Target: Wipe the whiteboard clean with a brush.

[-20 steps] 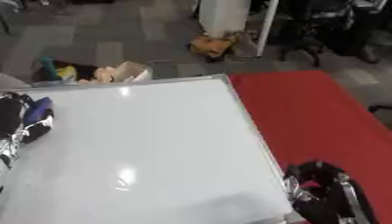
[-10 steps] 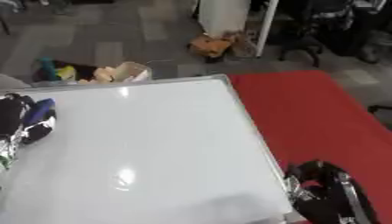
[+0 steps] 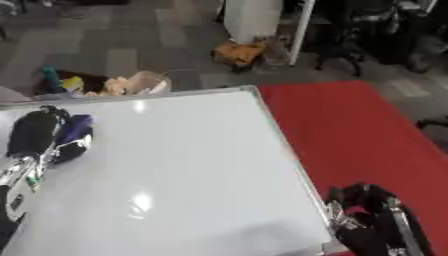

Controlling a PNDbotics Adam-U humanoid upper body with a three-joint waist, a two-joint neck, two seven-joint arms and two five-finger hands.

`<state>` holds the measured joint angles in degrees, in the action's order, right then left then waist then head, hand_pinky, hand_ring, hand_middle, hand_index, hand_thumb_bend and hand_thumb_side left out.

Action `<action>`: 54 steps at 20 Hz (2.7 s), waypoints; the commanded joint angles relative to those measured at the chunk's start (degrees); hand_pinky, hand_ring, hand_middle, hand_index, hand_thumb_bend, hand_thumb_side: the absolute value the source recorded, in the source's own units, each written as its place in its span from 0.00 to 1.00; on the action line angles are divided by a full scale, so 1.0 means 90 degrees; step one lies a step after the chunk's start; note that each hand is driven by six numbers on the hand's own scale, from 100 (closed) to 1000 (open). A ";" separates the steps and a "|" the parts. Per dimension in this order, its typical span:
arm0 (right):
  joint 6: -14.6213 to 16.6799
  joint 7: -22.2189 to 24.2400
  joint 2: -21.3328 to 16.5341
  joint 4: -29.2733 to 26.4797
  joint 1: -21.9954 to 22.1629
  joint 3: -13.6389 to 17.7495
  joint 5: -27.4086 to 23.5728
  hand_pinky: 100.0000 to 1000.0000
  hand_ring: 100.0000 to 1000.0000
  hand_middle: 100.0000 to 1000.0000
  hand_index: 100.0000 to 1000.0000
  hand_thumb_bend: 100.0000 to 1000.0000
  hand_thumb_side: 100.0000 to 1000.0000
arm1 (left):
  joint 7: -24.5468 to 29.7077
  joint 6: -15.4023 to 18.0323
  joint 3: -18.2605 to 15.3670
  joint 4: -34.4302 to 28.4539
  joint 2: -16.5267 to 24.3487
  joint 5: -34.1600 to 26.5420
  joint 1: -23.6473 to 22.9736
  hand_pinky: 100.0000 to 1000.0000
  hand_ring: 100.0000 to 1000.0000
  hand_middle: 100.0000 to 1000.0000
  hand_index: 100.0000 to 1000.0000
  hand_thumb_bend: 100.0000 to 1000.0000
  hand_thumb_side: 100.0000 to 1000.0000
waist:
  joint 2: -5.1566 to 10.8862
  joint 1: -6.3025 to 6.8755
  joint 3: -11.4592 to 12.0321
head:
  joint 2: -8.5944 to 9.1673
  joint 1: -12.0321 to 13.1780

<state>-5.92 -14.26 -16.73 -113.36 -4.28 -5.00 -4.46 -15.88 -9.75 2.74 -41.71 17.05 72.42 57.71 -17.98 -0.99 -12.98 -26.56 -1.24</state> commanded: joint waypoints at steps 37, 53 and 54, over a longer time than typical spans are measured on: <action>0.0011 0.0022 -0.0076 -0.0082 -0.0019 0.0042 0.0002 0.09 0.42 0.29 0.43 0.00 0.00 | 0.0141 -0.0344 0.0068 0.0244 -0.0121 0.0610 -0.0255 0.40 0.39 0.50 0.64 0.81 0.63 | 0.0077 -0.0066 0.0135 | 0.0017 -0.0085; 0.0017 -0.0039 -0.0078 -0.0054 0.0026 0.0084 0.0019 0.08 0.42 0.29 0.43 0.00 0.00 | -0.0127 -0.0916 -0.0256 0.0426 0.0579 0.0098 -0.0563 0.39 0.38 0.41 0.62 0.35 0.39 | 0.0105 -0.0061 0.0270 | -0.0009 -0.0223; 0.0018 -0.0040 -0.0080 -0.0053 0.0026 0.0084 0.0018 0.08 0.42 0.29 0.43 0.00 0.01 | -0.0139 -0.0933 -0.0265 0.0429 0.0606 0.0062 -0.0575 0.39 0.38 0.40 0.62 0.34 0.39 | 0.0108 -0.0061 0.0275 | -0.0009 -0.0228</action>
<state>-5.80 -14.43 -16.73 -113.32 -3.98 -4.82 -4.47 -17.52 -17.46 0.64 -40.90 20.67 73.07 54.51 -17.32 -1.36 -10.62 -26.63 -3.11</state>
